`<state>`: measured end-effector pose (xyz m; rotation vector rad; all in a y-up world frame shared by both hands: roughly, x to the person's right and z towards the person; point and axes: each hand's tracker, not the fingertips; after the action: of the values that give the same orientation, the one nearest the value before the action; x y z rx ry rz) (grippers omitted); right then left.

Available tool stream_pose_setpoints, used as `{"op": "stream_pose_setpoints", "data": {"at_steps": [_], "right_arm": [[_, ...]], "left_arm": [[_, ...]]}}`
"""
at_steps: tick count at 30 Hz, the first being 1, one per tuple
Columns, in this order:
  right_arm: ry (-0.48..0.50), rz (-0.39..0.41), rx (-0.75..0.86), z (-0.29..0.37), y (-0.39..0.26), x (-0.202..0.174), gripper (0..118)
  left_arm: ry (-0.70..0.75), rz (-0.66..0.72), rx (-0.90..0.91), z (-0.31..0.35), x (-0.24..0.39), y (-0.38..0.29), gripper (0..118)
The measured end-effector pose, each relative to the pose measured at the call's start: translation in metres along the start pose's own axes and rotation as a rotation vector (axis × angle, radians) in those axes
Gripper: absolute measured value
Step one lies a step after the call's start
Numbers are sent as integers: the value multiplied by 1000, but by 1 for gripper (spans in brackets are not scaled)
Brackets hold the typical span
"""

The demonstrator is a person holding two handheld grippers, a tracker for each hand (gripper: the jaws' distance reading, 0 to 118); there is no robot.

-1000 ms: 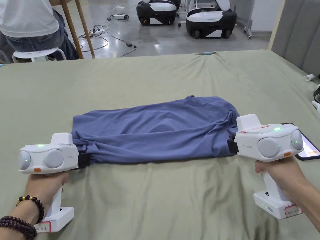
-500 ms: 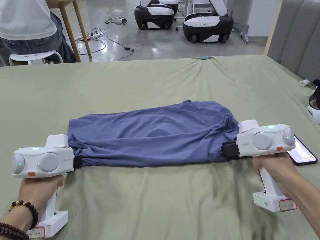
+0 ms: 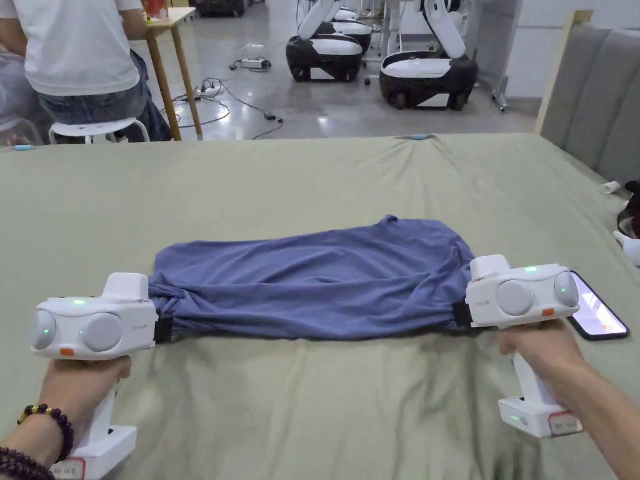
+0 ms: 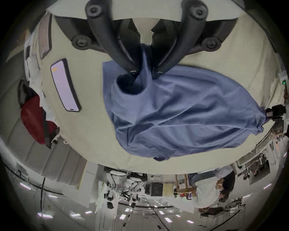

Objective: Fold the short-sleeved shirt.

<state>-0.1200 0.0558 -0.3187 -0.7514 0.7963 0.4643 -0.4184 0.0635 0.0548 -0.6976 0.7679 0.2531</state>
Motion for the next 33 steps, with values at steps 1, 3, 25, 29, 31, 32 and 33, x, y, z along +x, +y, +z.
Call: {"op": "stream_pose_setpoints", "data": {"at_steps": [1,3,25,29,31,32,33], "right_arm": [[-3,6,5,10,-6,-2,11],[-10,19,-2,29,-20,-4,11],[13,10,-33,98,-122,-2,11],[-15,28,-15,107,-123,-8,64],[-16,17,22,117,-119,-6,110],[-12,-8,43,123,-115,-5,110],[4,-34,75,123,-108,-1,104]], "left_arm": [[1,-1,-1,6,0,-4,6],[0,-3,-2,26,-1,-16,6],[-28,-31,-16,100,-8,-115,6],[-14,-35,-11,99,-5,-115,38],[52,-40,7,99,-6,-108,106],[64,-39,28,100,-8,-104,118],[67,-33,63,103,-10,-99,115]]}}
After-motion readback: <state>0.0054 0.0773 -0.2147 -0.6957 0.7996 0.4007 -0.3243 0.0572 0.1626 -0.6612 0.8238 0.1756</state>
